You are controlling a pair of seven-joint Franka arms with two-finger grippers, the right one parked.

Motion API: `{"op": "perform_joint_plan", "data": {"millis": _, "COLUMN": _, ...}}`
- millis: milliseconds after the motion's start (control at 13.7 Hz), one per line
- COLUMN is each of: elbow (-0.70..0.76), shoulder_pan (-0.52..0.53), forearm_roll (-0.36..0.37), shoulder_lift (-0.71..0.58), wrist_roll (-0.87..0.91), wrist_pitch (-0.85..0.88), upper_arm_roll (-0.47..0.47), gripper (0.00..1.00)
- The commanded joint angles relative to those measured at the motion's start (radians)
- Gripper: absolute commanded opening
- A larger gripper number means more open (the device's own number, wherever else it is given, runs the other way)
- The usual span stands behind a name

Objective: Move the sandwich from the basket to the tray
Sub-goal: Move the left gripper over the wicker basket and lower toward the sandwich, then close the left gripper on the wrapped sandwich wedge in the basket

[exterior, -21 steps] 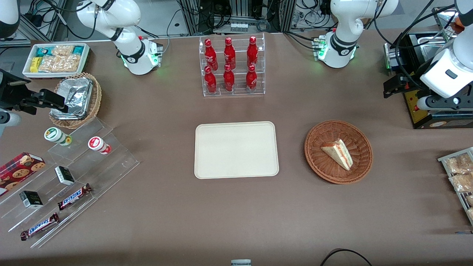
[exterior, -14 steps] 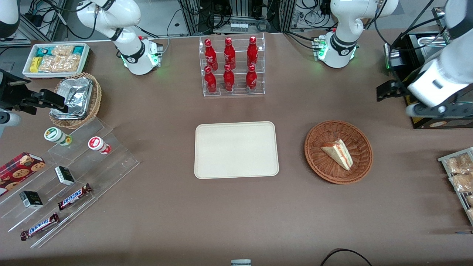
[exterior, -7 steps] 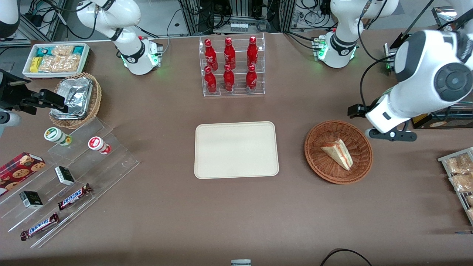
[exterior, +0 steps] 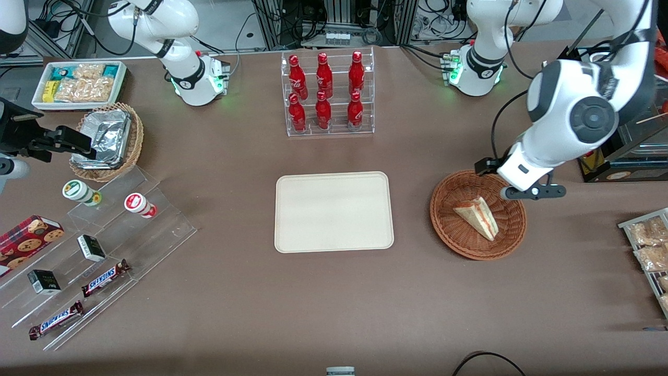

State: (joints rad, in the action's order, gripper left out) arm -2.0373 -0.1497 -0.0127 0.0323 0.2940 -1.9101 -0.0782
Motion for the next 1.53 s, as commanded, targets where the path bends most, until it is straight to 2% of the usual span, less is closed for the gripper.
{"op": "perform_joint_plan", "data": {"millis": 0, "elbow": -0.131, "shoulder_pan": -0.028, "forearm_roll": 0.011, "shoulder_lift": -0.063, "wrist_roll": 0.173, "wrist_pitch": -0.136, "upper_arm_roll": 0.005, "gripper": 1.0}}
{"op": "perform_joint_plan", "data": {"millis": 365, "elbow": -0.17, "shoulder_pan": -0.025, "forearm_roll": 0.011, "shoulder_lift": -0.055, "wrist_roll": 0.512, "wrist_pitch": -0.277, "upper_arm_roll": 0.006, "gripper": 1.0}}
{"op": "perform_joint_plan", "data": {"millis": 730, "elbow": -0.17, "shoulder_pan": -0.017, "forearm_roll": 0.01, "shoulder_lift": 0.023, "wrist_roll": 0.663, "wrist_pitch": -0.343, "upper_arm_roll": 0.011, "gripper": 1.0}}
{"op": "perform_joint_plan", "data": {"millis": 1460, "elbow": -0.153, "shoulder_pan": -0.014, "forearm_roll": 0.011, "shoulder_lift": 0.162, "wrist_roll": 0.666, "wrist_pitch": -0.448, "upper_arm_roll": 0.052, "gripper": 1.0}}
